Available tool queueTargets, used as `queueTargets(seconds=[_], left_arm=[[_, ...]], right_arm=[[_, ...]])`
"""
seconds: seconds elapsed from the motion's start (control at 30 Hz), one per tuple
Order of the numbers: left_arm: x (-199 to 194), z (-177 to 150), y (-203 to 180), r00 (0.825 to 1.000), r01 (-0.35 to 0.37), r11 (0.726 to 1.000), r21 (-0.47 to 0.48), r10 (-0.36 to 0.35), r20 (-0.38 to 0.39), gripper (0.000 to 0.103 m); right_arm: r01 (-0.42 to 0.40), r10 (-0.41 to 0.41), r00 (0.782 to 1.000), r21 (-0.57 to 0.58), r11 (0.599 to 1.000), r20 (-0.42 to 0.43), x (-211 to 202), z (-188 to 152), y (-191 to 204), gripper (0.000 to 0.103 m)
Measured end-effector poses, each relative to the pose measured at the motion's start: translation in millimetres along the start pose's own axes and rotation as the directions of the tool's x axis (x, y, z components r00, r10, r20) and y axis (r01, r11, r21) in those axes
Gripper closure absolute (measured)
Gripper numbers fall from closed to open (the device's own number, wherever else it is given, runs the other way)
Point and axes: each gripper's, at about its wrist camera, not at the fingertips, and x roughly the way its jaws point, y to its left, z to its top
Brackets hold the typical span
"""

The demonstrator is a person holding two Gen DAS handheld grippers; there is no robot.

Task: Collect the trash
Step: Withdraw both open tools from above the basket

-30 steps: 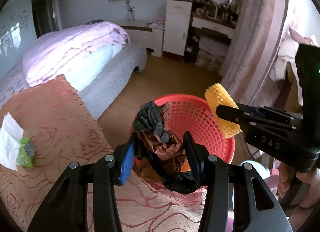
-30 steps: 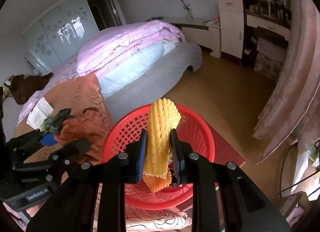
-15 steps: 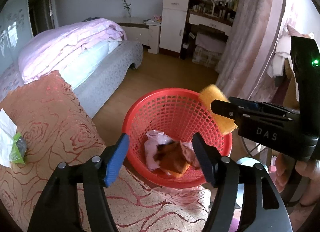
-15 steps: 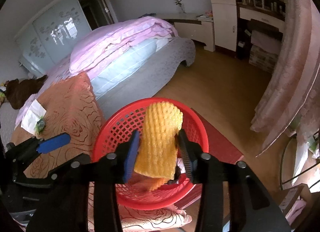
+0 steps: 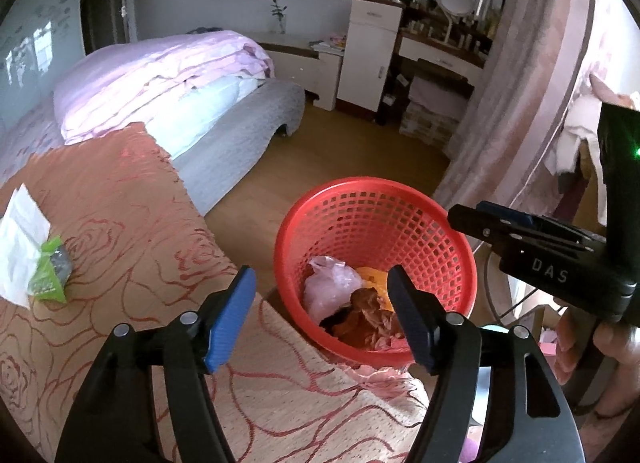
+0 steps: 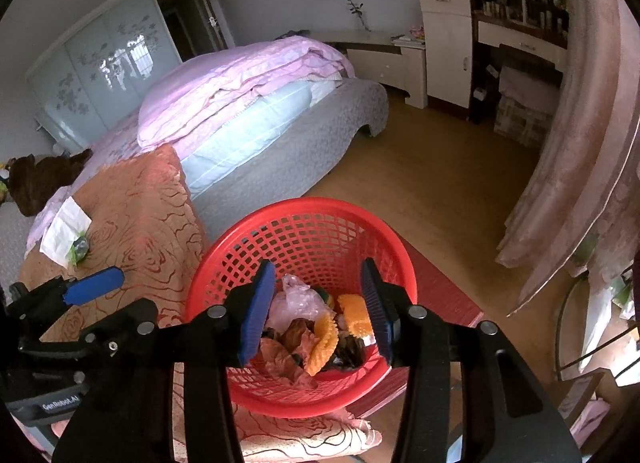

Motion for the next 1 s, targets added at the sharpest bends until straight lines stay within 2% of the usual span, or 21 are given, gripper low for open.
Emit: queueTargets(seconds=[0.37, 0.57, 0.67, 0.8, 0.9, 0.97, 1.0], left_arm=[[-26.1, -6.8, 26.4, 0.998, -0.049, 0.997, -0.063, 0.052, 0.047, 0.037], [-42.5, -6.6, 45.2, 0.991, -0.108, 0.990, -0.091, 0.115, 0.073, 0.037], [-56.4, -7.1, 59.6, 0.980, -0.163, 0.981, -0.108, 0.173, 0.099, 0.033], [-76.9, -5.1, 90.2, 0.961, -0.219, 0.960, -0.176, 0.243, 0.128, 0.029], [-88.6, -3.6, 120.2, 0.938, -0.282, 0.928, -0.243, 0.320, 0.134, 0.026], [-94.6, -1.9, 142.9, 0.911, -0.340, 0.892, -0.297, 0.390, 0.130, 0.026], [-95.3, -0.7, 152.1, 0.905, -0.350, 0.881, -0.318, 0.405, 0.127, 0.025]], right_arm=[[-0.048, 0.048, 0.999, -0.060, 0.997, 0.010, -8.5, -5.6, 32.1, 0.053], [-0.065, 0.067, 0.998, -0.097, 0.993, 0.020, -14.0, -7.6, 53.9, 0.053], [-0.070, 0.074, 0.997, -0.111, 0.991, 0.025, -16.1, -9.2, 63.5, 0.052], [-0.088, 0.090, 0.996, -0.124, 0.988, 0.016, -14.8, -12.1, 75.4, 0.050], [-0.105, 0.107, 0.994, -0.126, 0.986, 0.009, -13.0, -13.7, 82.9, 0.050], [-0.119, 0.120, 0.993, -0.124, 0.985, 0.003, -11.3, -14.9, 88.6, 0.049], [-0.124, 0.125, 0.992, -0.125, 0.984, -0.001, -10.3, -15.4, 91.5, 0.049]])
